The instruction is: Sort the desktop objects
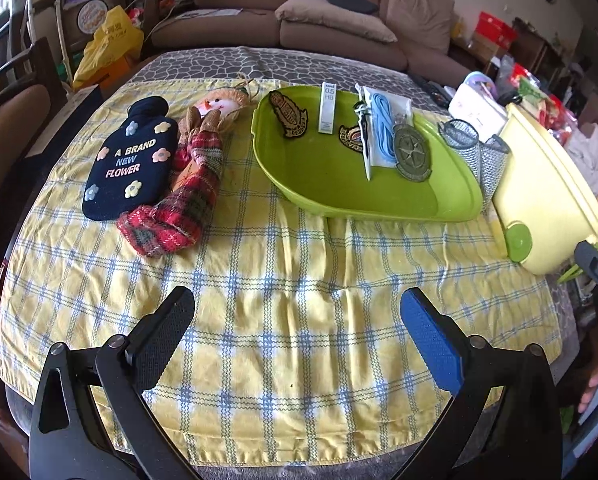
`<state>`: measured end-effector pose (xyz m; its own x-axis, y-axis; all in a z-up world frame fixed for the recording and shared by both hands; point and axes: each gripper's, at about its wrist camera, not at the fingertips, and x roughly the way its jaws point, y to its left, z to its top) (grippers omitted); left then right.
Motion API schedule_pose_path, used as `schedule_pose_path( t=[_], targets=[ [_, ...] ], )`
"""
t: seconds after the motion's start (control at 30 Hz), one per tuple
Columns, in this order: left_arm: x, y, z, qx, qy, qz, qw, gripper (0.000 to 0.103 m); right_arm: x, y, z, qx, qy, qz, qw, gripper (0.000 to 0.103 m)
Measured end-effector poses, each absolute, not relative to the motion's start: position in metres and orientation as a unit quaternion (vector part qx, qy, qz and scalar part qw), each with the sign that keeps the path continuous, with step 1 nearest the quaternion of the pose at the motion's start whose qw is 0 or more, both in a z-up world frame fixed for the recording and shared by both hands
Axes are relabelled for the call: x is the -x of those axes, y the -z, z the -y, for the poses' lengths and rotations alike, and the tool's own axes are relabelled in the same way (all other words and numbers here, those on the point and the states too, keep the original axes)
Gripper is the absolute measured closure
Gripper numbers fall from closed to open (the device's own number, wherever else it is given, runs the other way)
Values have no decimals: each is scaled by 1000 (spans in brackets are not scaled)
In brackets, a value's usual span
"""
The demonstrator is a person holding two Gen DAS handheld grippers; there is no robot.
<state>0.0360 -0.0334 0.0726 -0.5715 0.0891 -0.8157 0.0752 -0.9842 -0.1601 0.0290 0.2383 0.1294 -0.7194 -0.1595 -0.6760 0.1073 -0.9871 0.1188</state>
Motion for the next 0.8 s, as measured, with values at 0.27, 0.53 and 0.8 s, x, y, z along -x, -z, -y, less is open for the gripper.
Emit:
schedule_pose_path(
  t=[0.27,0.53,0.8],
  targets=[
    [-27,-43,36,472,-878,72,-15,0,-13,-94,-220,-385,921,6,65,1],
    [-13,-8,35,502,-861,76,-32,0,2,-62,-209,-404,913,3,62,1],
    [-9,1,27,488,-870,42,-50,0,9,-37,-201,-408,911,-10,61,1]
  ],
)
